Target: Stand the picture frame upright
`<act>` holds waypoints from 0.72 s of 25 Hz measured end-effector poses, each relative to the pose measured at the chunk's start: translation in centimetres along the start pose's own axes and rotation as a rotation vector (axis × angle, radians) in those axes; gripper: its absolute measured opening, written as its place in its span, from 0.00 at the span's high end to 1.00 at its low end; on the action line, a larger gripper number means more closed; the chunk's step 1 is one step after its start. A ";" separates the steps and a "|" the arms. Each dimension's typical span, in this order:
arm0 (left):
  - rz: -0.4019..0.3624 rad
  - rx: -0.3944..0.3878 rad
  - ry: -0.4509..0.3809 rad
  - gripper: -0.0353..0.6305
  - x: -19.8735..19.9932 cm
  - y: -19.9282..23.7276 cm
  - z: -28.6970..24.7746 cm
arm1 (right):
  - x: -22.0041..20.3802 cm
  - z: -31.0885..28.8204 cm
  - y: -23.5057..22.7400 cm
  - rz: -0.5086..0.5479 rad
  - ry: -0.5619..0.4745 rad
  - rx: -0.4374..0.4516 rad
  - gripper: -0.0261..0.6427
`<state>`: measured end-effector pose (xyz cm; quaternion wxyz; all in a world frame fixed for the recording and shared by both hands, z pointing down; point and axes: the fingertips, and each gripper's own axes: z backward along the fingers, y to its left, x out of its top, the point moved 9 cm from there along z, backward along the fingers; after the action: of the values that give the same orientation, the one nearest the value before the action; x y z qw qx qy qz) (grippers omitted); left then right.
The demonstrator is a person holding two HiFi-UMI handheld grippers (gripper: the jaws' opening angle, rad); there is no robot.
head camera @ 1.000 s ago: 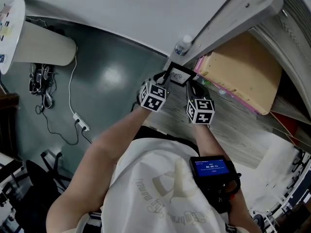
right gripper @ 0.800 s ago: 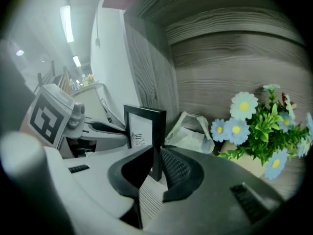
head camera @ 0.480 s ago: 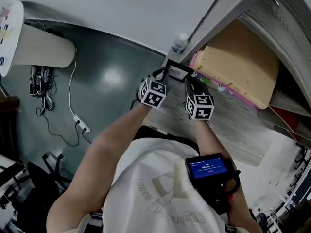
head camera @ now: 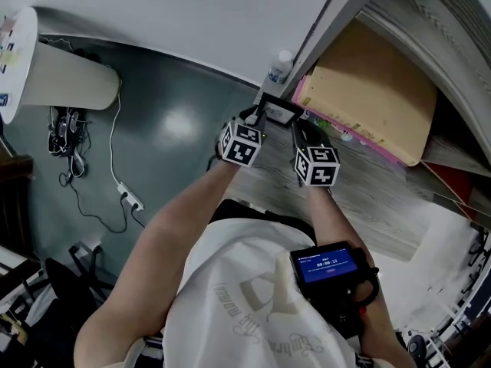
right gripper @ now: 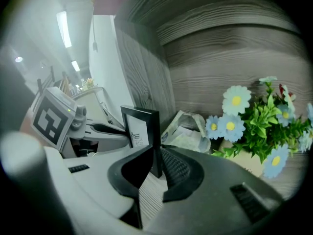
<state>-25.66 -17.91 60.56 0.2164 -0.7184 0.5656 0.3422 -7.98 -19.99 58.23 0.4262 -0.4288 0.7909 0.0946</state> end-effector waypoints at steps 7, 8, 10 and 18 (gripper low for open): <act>0.029 0.009 -0.005 0.80 -0.1 -0.4 0.8 | 0.0 1.1 -0.5 0.002 -0.023 -0.006 0.88; 0.033 0.005 -0.009 0.80 -0.2 -0.5 1.1 | 0.0 1.3 -0.5 0.000 -0.027 -0.007 0.88; 0.033 -0.006 -0.018 0.80 -0.3 -0.8 1.9 | 0.0 1.7 -0.4 -0.006 -0.037 -0.007 0.88; 0.058 -0.022 -0.060 0.91 -1.2 -1.7 5.9 | 0.2 3.6 1.3 0.008 -0.085 0.009 0.95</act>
<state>-25.64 -12.50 57.33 0.2154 -0.6933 0.5758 0.3762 -6.92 -17.45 55.58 0.4612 -0.4194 0.7741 0.1106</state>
